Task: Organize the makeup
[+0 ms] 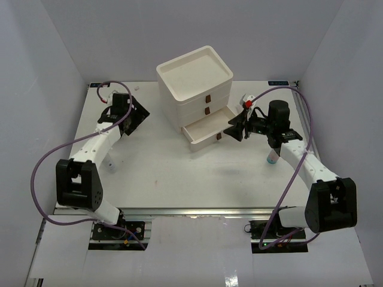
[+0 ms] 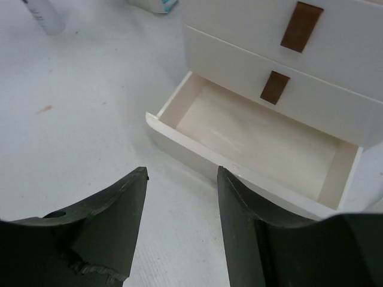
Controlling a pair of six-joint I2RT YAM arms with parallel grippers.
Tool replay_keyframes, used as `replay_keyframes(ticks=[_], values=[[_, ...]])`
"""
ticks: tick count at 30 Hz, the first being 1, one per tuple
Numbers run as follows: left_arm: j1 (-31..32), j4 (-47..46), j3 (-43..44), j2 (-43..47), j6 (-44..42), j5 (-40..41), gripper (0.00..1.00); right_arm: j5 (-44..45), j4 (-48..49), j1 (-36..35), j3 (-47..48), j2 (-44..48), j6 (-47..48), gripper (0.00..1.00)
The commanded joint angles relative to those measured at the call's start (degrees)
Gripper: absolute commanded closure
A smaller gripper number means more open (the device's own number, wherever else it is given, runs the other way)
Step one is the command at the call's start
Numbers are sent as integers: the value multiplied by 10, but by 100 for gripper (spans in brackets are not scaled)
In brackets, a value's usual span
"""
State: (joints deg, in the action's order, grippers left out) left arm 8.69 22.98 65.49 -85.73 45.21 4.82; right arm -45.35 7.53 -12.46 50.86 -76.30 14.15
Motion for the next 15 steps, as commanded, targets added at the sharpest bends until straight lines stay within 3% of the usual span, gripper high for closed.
replay_keyframes(ticks=[1,3,7,10,13,15], values=[[-19,76,67,-59,149,58,12,-116,-102,19,29,29,100,42],[-19,74,90,-77,141,42,12,-108,-110,26,29,35,110,40],[-19,18,99,-75,8,-55,10,-75,-149,62,55,48,134,39],[-20,-69,50,-9,-119,-180,8,-67,-197,80,79,61,176,37],[-19,-153,-33,91,-187,-278,6,-62,-251,83,90,84,234,32],[-19,-185,-74,142,-198,-300,2,-44,-277,84,94,101,264,29]])
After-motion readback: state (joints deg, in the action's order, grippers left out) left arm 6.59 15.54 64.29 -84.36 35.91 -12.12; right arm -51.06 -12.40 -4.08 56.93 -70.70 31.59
